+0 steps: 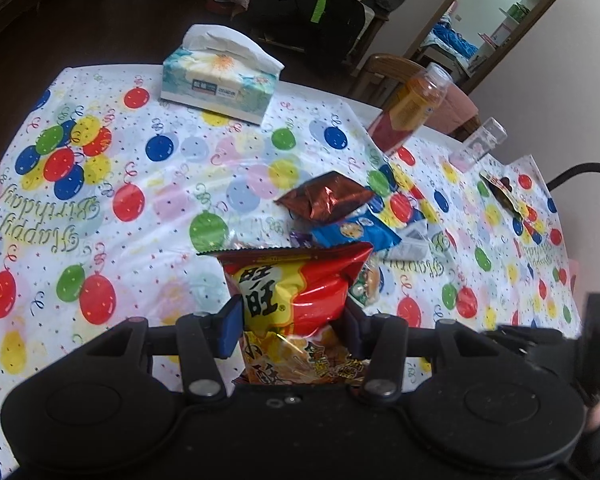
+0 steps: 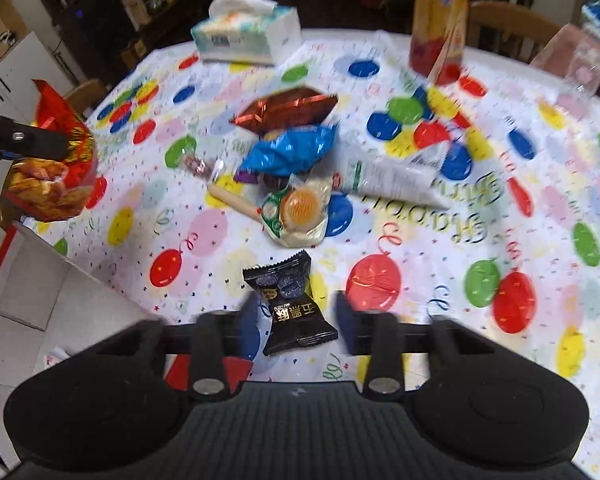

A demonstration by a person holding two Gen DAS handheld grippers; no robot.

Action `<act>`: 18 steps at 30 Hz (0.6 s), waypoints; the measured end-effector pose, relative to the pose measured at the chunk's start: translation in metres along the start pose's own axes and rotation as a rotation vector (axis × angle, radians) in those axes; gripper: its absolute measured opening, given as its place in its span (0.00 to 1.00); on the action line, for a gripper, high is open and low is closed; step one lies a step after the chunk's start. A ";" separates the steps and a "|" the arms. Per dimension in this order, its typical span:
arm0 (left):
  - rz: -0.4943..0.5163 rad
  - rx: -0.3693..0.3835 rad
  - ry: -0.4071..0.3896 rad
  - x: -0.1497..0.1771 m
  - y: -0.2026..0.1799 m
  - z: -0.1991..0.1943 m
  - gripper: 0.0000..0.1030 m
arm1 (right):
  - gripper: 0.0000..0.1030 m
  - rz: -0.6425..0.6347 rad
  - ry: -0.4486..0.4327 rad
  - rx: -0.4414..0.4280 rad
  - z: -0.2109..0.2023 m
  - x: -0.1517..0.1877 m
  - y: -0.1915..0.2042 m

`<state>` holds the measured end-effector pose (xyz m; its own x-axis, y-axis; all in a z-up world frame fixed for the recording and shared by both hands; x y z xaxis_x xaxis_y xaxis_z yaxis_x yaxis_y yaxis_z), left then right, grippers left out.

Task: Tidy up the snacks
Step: 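Lift the chip bag with the left gripper while the right grasps the dark cookie packet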

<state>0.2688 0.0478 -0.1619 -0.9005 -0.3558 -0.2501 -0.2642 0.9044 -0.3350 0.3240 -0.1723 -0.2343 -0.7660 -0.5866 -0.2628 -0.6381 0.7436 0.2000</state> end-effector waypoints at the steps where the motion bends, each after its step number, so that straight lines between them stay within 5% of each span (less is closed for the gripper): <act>1: 0.001 0.000 0.002 0.002 -0.001 0.001 0.46 | 0.58 -0.005 0.005 -0.007 0.005 -0.001 -0.001; 18: -0.035 0.003 0.033 0.003 -0.002 0.018 0.46 | 0.53 -0.021 0.136 -0.115 0.061 -0.012 -0.004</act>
<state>0.2724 0.0406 -0.1782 -0.9018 -0.3788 -0.2080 -0.2945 0.8909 -0.3457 0.3403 -0.1482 -0.2896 -0.7509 -0.6454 -0.1400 -0.6530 0.6937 0.3040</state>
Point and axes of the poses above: each gripper's, at about its wrist camera, not at the fingertips, and z roughly the way its jaws point, y to its left, x to its underside, the point moved 8 cm from there along z, roughly the way its jaws point, and after that the axes turned 10 degrees about y, right-handed, at the moved point
